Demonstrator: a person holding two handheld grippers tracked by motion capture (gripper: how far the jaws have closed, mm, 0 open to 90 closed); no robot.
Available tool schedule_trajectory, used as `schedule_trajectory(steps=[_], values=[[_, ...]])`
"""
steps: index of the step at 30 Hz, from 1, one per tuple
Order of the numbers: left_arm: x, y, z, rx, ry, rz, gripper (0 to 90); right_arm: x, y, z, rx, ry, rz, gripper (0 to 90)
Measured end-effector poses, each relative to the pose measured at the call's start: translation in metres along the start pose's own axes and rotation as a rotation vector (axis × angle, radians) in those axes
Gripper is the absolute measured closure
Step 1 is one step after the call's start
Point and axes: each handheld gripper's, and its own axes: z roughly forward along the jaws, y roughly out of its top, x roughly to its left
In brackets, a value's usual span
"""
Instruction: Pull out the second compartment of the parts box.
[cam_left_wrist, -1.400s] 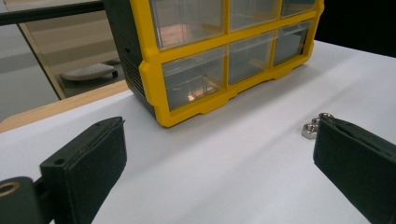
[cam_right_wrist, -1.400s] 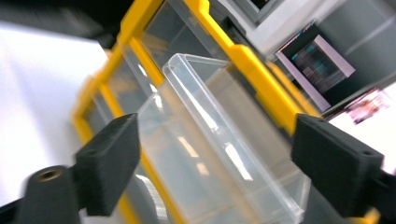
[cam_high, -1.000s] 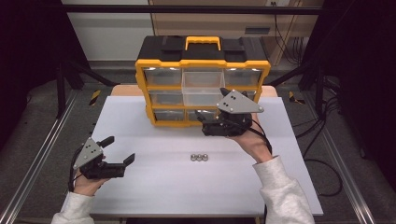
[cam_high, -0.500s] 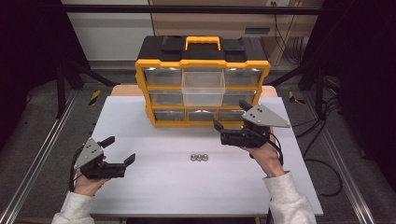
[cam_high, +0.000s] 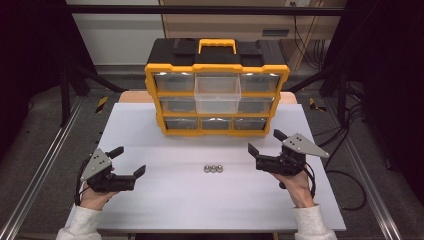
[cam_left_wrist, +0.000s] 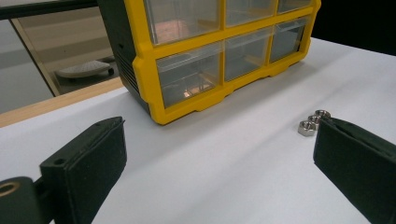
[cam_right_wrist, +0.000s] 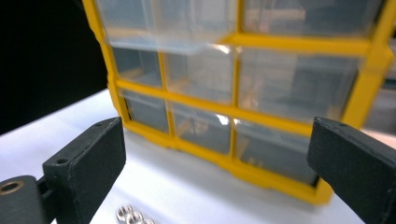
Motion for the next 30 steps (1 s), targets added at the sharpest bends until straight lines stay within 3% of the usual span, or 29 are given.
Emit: schedule_trajectory(steps=[7,12,22,26,30], values=[[-0.001,-0.001,0.002,0.006,-0.003,-0.002,2.0,-0.013,-0.026,-0.003,0.088,-0.023,0.019,5.1],[0.000,-0.002,0.002,0.008,-0.003,-0.006,2.1,-0.018,-0.043,-0.007,0.131,-0.001,0.027,5.1],[0.000,-0.002,0.002,0.005,-0.008,-0.012,2.0,-0.022,-0.059,-0.011,0.159,0.028,0.037,5.0],[0.000,-0.003,0.003,0.006,-0.014,-0.013,2.1,-0.021,-0.058,-0.012,0.147,0.084,0.063,1.1],[0.000,-0.003,0.002,0.004,-0.014,-0.015,2.0,-0.011,-0.054,-0.010,0.157,0.109,0.024,0.3]])
